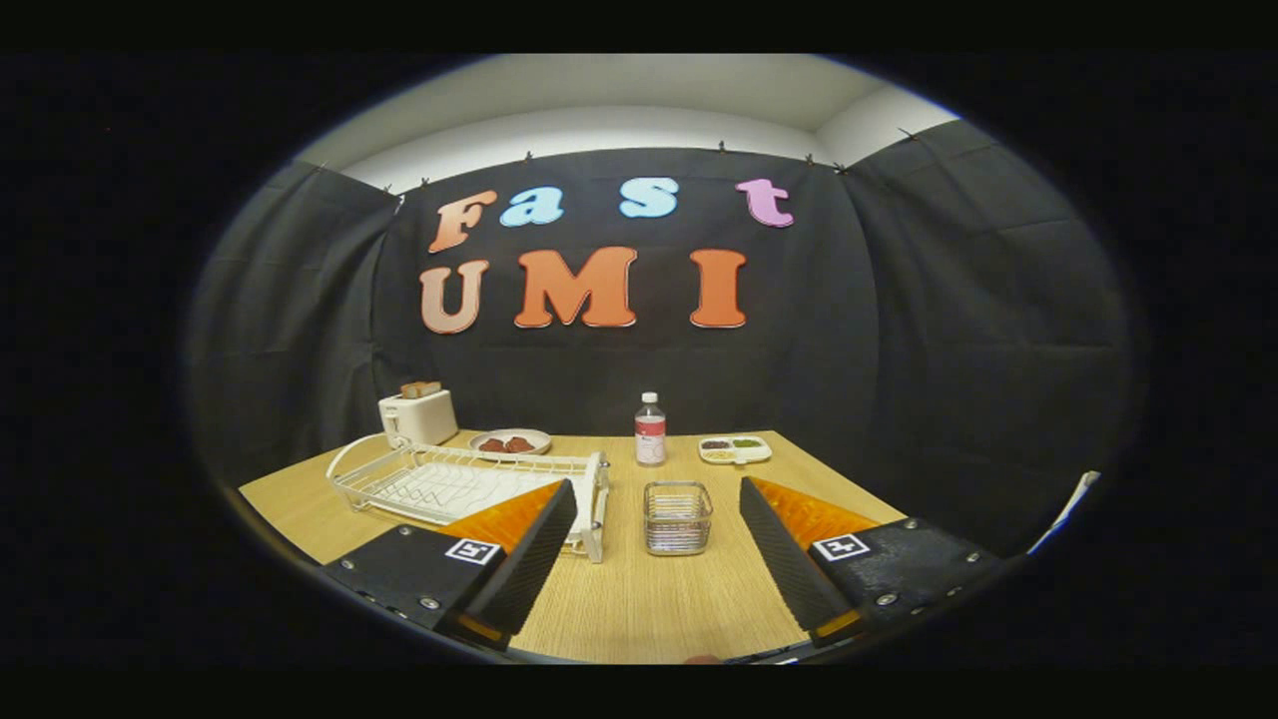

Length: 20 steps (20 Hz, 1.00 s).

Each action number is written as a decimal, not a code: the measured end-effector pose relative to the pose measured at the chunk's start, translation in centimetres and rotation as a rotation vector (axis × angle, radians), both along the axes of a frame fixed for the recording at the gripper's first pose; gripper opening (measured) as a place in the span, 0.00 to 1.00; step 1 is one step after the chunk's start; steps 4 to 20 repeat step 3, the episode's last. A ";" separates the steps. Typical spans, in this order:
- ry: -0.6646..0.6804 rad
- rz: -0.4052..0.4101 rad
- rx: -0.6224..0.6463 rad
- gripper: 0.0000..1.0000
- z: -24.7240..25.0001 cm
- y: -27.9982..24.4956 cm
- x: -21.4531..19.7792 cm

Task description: Take the plate from the dish rack, then take the spoon from the basket and place it into the plate.

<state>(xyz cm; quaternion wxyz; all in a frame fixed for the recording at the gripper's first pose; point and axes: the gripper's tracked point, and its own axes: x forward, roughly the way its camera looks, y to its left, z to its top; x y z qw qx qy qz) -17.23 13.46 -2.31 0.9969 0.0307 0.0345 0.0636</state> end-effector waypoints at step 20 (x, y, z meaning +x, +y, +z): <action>0.007 0.003 0.003 0.98 -0.4 -0.1 -0.1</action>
